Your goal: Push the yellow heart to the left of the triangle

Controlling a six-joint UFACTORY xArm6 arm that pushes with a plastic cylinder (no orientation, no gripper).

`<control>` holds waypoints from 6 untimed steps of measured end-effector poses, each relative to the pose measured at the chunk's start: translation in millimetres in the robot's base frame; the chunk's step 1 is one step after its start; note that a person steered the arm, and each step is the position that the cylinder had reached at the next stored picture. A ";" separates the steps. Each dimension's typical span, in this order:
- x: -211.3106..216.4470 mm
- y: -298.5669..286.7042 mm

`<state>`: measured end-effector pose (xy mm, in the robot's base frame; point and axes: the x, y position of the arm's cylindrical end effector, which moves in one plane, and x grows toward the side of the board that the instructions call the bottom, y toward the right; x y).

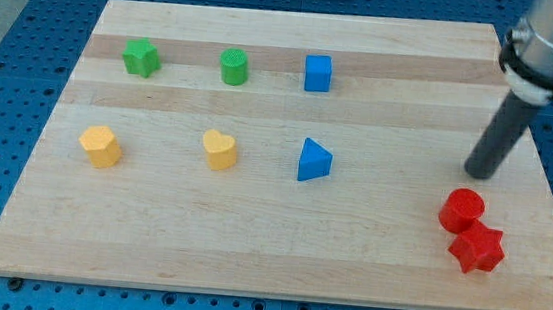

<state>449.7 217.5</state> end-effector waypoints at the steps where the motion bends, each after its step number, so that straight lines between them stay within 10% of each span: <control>1: -42.2 -14.6; 6: 20.1 -282.7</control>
